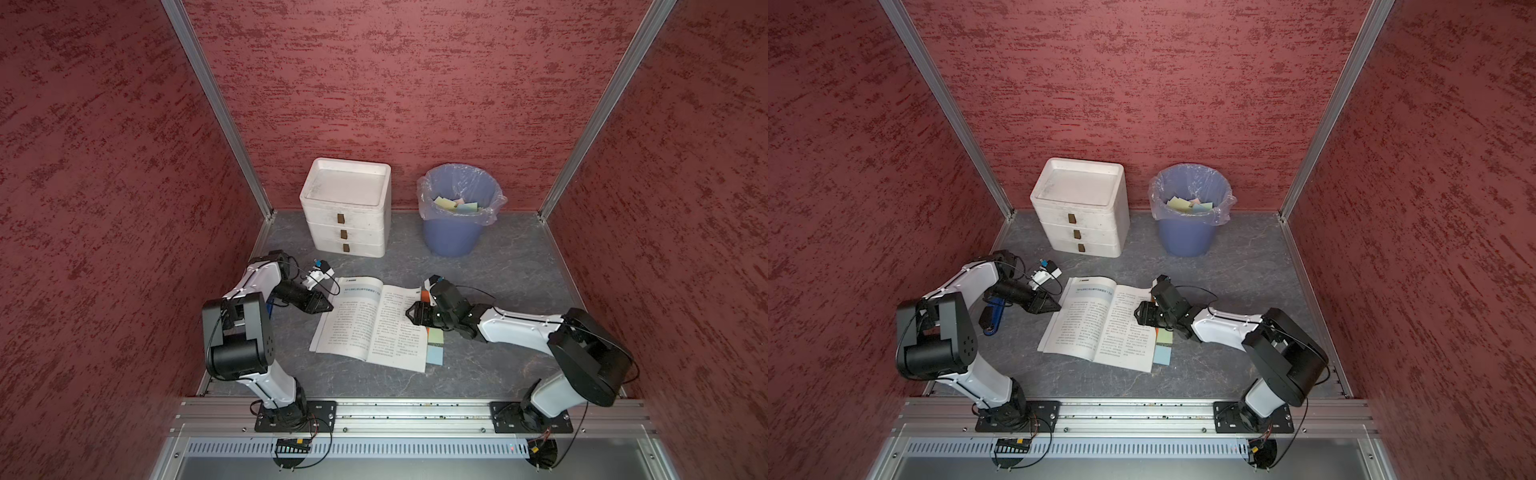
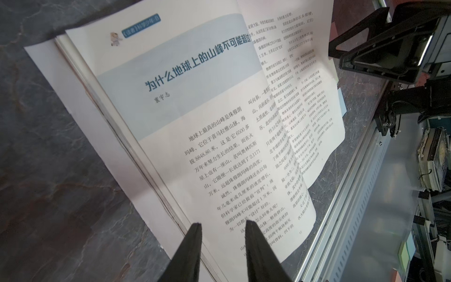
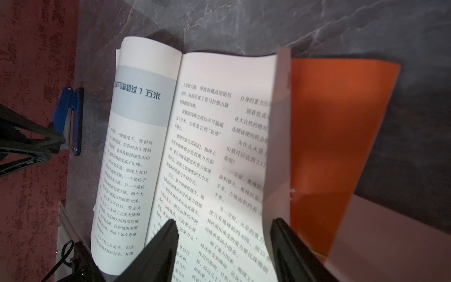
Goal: Peel off the used sticky note
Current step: Turn the page of the book at the center of the board.
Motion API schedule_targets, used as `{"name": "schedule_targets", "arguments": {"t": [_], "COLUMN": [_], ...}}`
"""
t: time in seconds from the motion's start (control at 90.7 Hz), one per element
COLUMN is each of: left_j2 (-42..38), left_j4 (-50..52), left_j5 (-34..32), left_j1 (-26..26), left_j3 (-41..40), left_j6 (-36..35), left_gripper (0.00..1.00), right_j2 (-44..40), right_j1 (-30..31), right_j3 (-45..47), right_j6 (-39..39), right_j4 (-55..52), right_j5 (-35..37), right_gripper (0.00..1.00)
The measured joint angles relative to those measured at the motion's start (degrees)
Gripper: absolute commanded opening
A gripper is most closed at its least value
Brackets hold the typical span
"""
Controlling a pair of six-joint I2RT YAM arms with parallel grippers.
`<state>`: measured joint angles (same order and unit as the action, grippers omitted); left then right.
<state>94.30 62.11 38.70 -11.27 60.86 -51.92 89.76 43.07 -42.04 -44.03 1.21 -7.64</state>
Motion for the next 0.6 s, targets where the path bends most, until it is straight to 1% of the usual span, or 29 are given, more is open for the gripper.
{"name": "schedule_targets", "arguments": {"t": [0.154, 0.264, 0.474, 0.595], "left_j2": [0.0, 0.0, 0.0, 0.3], "left_j4": [-1.2, -2.1, -3.5, -4.5], "left_j5": [-0.5, -1.4, -2.4, -3.7], "left_j1": [1.4, 2.4, 4.2, 5.8], "left_j3": [-0.8, -1.3, -2.4, -3.1], "left_j6": [0.6, 1.1, 2.2, 2.9], "left_gripper": [0.34, 0.34, 0.34, 0.34], "right_j2": [-0.1, -0.2, 0.0, 0.9], "right_j1": [-0.8, -1.4, -1.7, -2.1], "right_j3": [-0.3, -0.2, 0.8, 1.8], "right_j6": [2.5, 3.2, 3.5, 2.8], "right_j4": [-3.9, -4.6, -3.6, -0.9], "right_j5": [2.4, 3.0, 2.5, 0.4], "right_gripper": [0.65, 0.65, 0.63, 0.58]}}
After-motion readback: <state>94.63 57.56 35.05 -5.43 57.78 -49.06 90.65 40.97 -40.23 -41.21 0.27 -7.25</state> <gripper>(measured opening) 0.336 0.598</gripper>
